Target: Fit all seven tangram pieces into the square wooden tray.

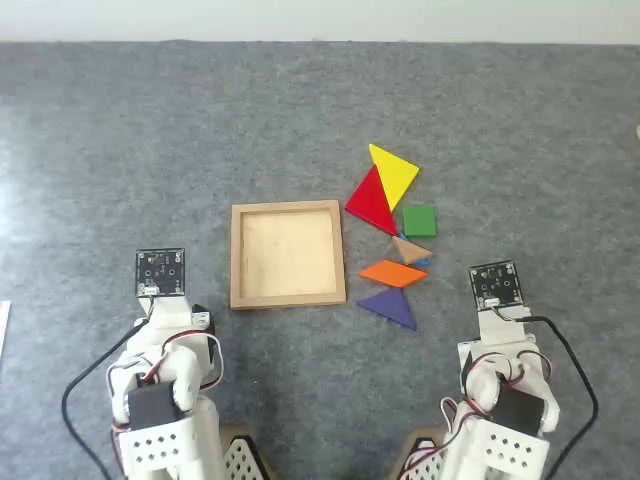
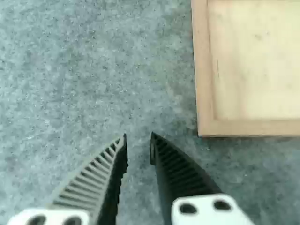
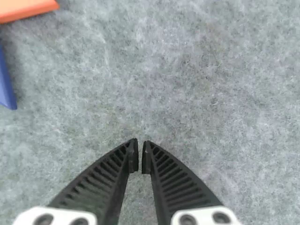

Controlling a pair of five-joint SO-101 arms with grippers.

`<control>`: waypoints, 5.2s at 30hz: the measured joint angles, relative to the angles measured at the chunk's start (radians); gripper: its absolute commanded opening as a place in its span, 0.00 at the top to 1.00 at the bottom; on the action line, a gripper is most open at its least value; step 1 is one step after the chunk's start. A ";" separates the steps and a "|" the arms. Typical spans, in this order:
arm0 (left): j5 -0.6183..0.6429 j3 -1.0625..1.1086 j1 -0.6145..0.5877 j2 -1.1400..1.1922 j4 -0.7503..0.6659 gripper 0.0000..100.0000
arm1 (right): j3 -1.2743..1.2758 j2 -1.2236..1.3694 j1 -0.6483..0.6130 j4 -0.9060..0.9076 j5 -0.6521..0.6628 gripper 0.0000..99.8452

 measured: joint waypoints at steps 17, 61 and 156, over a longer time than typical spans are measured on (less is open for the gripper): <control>0.000 0.000 0.000 0.000 0.000 0.92 | 0.000 0.000 0.000 0.000 0.000 0.97; 0.000 0.000 0.000 0.000 0.000 0.92 | 0.000 0.000 -0.123 0.000 -0.002 0.97; 0.000 0.000 0.000 0.000 0.000 0.92 | -2.274 2.604 -0.710 0.026 -0.371 0.60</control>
